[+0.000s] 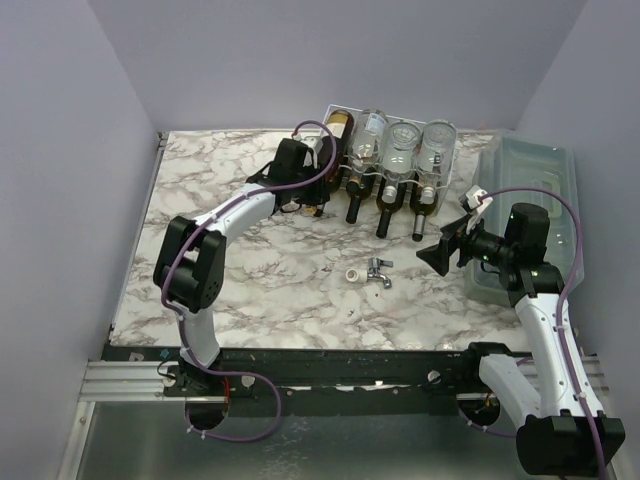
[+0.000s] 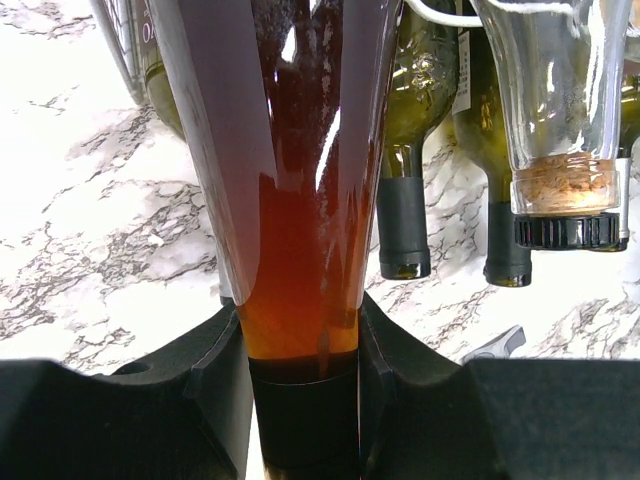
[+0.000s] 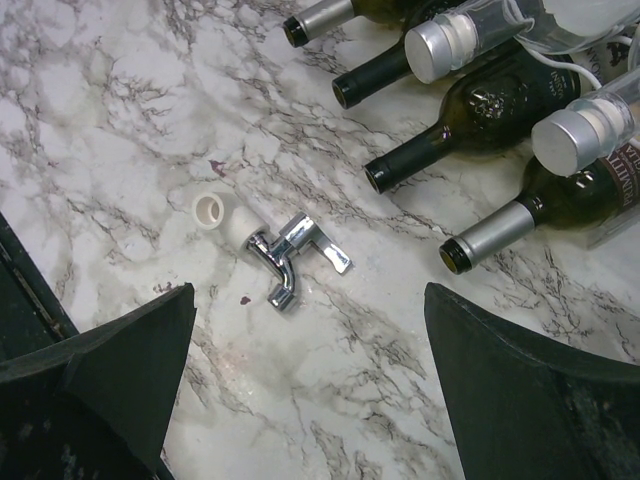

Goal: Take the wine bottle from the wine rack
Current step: Pick up the wine bottle from the wine rack.

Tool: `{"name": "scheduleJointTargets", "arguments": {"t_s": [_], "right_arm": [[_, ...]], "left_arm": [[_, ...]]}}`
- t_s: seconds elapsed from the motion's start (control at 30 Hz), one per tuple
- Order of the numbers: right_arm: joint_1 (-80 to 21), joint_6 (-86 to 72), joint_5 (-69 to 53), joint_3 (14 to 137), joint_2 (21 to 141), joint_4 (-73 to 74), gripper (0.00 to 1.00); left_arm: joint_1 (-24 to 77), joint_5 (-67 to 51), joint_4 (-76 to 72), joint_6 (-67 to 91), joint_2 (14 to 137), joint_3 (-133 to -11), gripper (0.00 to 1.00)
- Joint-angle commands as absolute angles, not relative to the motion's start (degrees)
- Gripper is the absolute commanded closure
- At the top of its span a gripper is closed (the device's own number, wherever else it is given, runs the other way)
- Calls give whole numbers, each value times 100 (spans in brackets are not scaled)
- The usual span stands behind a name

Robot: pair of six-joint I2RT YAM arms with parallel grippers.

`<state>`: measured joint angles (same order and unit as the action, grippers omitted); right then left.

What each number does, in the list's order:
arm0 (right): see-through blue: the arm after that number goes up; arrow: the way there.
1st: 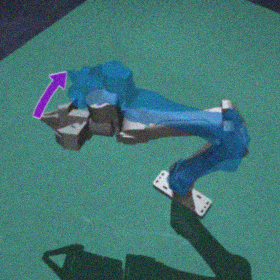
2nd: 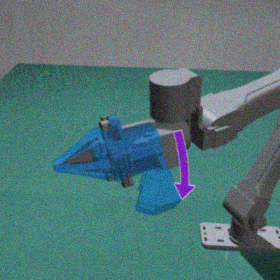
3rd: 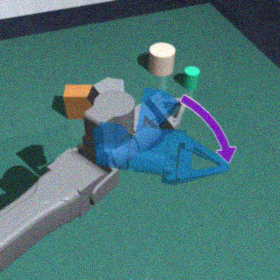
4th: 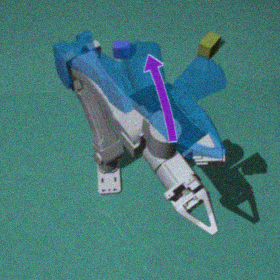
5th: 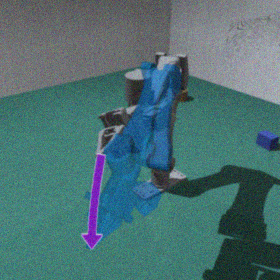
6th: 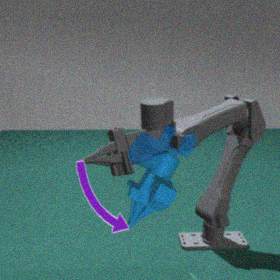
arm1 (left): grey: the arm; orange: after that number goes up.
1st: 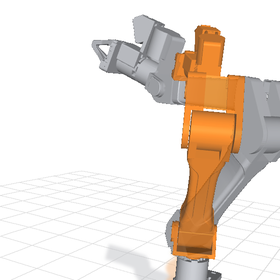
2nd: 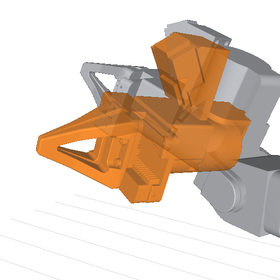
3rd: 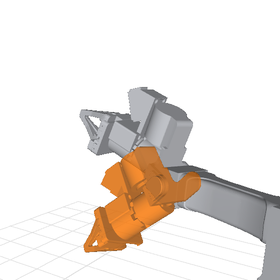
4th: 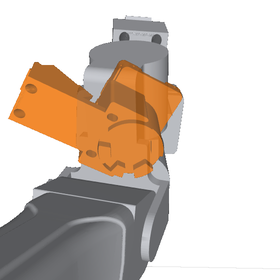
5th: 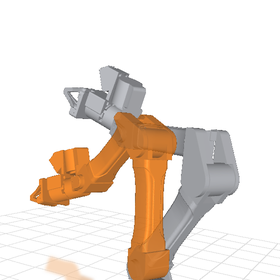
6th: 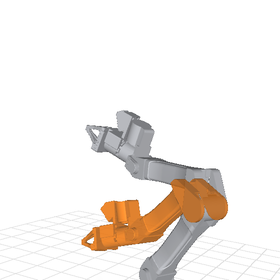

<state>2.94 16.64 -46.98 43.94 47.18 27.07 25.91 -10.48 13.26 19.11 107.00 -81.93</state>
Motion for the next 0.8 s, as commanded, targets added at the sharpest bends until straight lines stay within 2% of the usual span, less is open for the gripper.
{"name": "scheduleJointTargets", "arguments": {"t_s": [0.0,0.77], "right_arm": [[272,1776,-4583,4308,4659,2738,0],[272,1779,-4535,4282,4622,2707,0]], "left_arm": [[2566,-712,286,1646,9964,-8362,100],[2566,-621,28,1573,9220,-8327,100]]}}
